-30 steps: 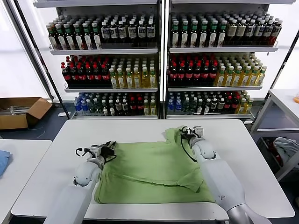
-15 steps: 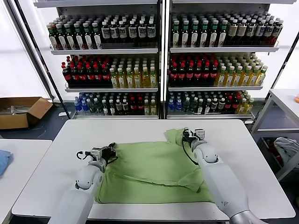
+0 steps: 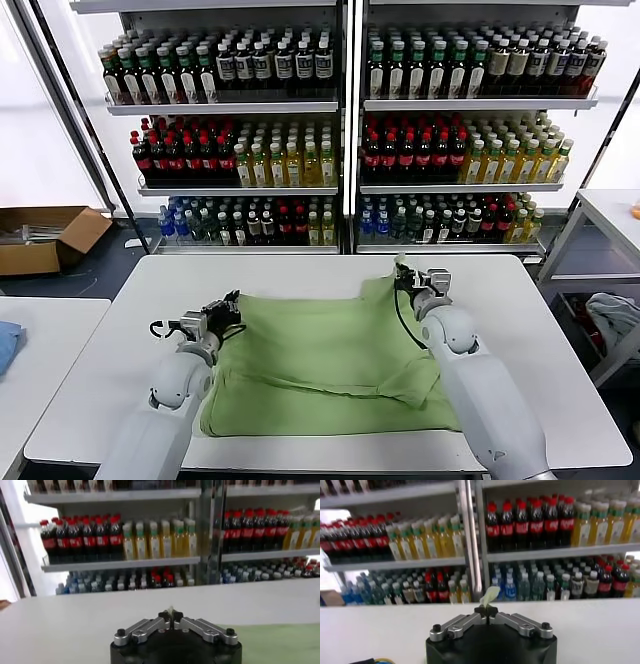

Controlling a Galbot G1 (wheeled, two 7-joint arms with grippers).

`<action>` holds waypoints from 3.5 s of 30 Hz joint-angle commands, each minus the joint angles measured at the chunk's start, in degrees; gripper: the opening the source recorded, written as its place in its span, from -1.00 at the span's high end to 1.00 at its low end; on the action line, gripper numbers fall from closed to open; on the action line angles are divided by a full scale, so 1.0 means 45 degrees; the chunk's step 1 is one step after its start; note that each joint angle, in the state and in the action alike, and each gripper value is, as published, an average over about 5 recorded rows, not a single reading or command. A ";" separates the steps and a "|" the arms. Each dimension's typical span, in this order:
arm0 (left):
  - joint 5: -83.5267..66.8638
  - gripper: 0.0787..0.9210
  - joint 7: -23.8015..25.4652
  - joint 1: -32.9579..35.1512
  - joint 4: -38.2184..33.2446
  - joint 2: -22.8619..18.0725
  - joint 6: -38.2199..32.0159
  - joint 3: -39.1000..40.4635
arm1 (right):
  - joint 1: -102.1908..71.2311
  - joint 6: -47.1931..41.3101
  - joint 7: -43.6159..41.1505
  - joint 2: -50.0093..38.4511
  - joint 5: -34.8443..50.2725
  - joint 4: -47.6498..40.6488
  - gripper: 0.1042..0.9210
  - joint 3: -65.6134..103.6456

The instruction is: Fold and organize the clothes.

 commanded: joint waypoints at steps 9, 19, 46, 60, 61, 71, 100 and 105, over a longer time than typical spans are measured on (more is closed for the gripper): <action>0.0324 0.97 0.0120 0.3529 -0.4180 0.0517 -0.0229 -0.0869 | -0.5431 -0.0228 0.1093 -0.0294 -0.0339 0.5488 1.00 0.1376; 0.1115 0.97 0.0343 0.4642 -0.4185 0.0258 -0.0259 -0.0737 | -0.7514 -0.0121 0.1542 -0.0421 -0.0380 0.6662 1.00 0.2881; 0.2387 0.97 0.0724 0.5768 -0.3976 -0.0135 -0.0591 -0.0877 | -1.0480 0.0658 0.1606 -0.0058 -0.1614 0.7323 1.00 0.3112; 0.3516 0.97 0.0813 0.5997 -0.4175 -0.0234 -0.0420 -0.1154 | -1.0503 0.0688 0.1676 -0.0080 -0.2450 0.6959 1.00 0.3020; 0.3626 0.97 0.0812 0.5992 -0.4179 -0.0263 -0.0414 -0.1152 | -1.0519 0.0694 0.1637 -0.0076 -0.2598 0.6925 1.00 0.2999; 0.4298 0.71 0.0714 0.6147 -0.4634 -0.0604 -0.0586 -0.1005 | -1.0636 0.1041 0.1436 -0.0079 -0.3859 0.6715 0.73 0.2820; 0.1891 -0.77 -0.0892 0.6984 -0.5526 -0.2418 0.0828 -0.1951 | -1.0363 0.1351 0.1666 -0.0384 -0.2265 0.9459 -0.76 0.3805; 0.1534 -0.77 -0.0800 0.7011 -0.5038 -0.2447 0.0833 -0.1896 | -1.0415 0.1365 0.1651 -0.0410 -0.2323 0.9466 -0.76 0.3742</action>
